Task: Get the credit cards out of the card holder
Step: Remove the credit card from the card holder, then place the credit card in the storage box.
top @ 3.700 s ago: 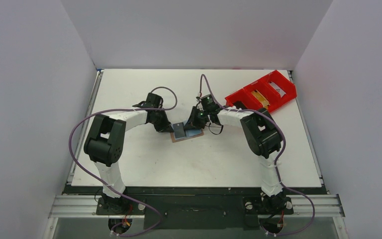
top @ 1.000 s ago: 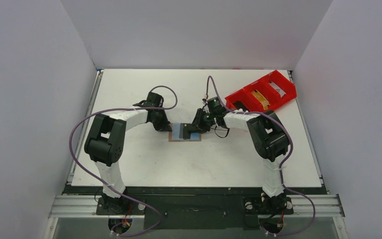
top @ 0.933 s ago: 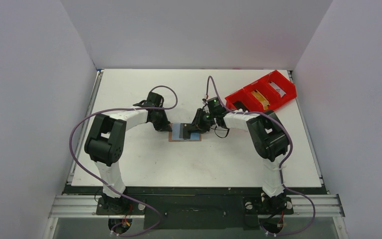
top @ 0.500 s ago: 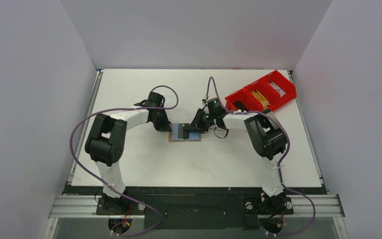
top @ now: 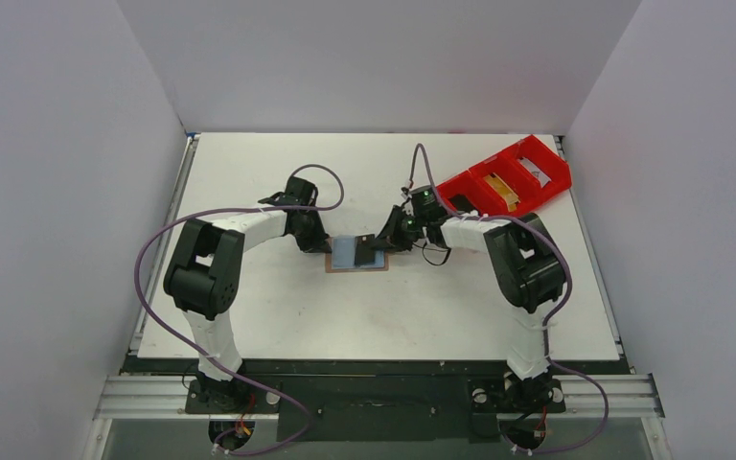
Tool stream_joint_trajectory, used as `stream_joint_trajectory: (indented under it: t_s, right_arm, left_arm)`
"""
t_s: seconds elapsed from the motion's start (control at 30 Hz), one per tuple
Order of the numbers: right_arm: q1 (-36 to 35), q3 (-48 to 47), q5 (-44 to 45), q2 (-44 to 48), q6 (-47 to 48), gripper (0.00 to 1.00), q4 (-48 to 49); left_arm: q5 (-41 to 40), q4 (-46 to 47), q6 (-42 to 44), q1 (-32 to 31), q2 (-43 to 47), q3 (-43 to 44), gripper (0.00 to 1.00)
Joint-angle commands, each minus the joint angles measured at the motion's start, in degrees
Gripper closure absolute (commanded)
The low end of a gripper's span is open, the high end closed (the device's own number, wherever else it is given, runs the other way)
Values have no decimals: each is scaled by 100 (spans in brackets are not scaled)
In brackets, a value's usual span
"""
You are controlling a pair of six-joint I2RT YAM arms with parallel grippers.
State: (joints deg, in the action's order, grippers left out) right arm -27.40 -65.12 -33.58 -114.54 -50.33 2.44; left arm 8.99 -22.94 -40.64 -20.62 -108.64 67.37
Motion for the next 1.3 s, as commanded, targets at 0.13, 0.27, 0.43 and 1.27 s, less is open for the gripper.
stream_joint_trajectory:
  t_s: [0.13, 0.27, 0.43, 1.27]
  right_arm:
    - [182, 9, 700, 739, 648, 100, -781]
    - [190, -89, 814, 892, 816, 100, -1037]
    - [186, -173, 789, 973, 861, 100, -1138]
    - [195, -1013, 156, 1646, 776, 100, -1733]
  left_arm:
    - [-667, -643, 294, 34, -277, -306, 100]
    - [-619, -654, 301, 33, -227, -255, 100]
    - [-534, -707, 300, 32, -77, -116, 100]
    - [1875, -68, -60, 265, 1179, 771, 62]
